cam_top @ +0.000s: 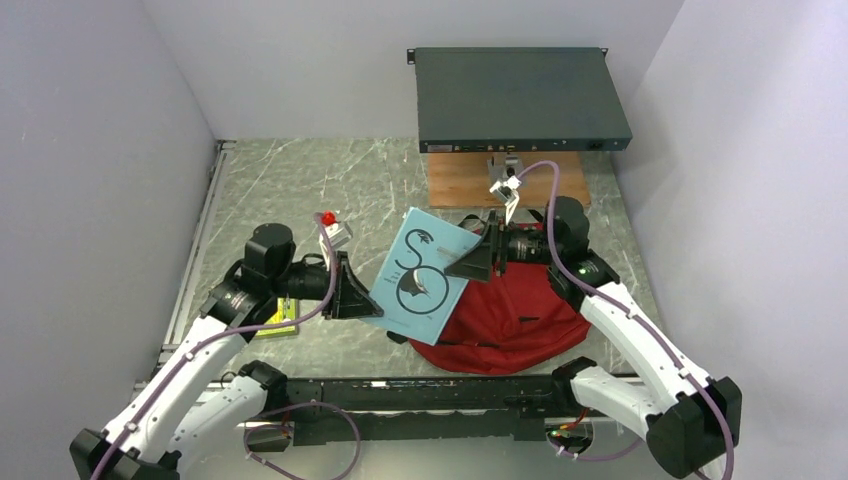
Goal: Pack the student bag
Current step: Pick up the book from the center of the board.
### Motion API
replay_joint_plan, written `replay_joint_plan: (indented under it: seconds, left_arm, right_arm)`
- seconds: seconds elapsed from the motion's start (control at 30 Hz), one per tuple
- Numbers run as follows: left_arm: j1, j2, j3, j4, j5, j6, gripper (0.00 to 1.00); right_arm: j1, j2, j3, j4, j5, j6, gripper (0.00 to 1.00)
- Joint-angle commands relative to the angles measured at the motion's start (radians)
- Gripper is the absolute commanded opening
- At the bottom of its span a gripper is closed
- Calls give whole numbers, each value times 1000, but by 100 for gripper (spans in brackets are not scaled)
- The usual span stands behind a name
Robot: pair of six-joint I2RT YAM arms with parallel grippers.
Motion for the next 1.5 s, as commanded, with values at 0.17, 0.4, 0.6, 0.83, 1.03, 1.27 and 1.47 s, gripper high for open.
replay_joint_plan:
  seconds: [0.17, 0.4, 0.6, 0.83, 1.03, 1.27, 1.47]
  left_arm:
    - [-28, 93, 139, 74, 189, 90, 0]
    - [-19, 96, 139, 223, -65, -137, 54]
    - [-6, -118, -7, 300, -597, -537, 76]
    - [-9, -216, -224, 748, -588, -821, 100]
    - [-44, -176, -287, 1080, -537, -915, 95]
    - [-77, -98, -296, 1182, -516, -959, 54]
    - [-93, -38, -275, 1235, -485, -939, 4]
  right_arm:
    - [-6, -137, -132, 550, -236, 454, 27]
    - [-6, -180, -127, 581, -12, 586, 0]
    - [-6, -192, -190, 778, 265, 813, 0]
    - [74, -91, -156, 897, 377, 838, 0]
    - [176, -74, -148, 895, 503, 789, 0]
    - [256, -92, -202, 940, 644, 777, 0]
    - [295, -109, -189, 847, 692, 705, 0]
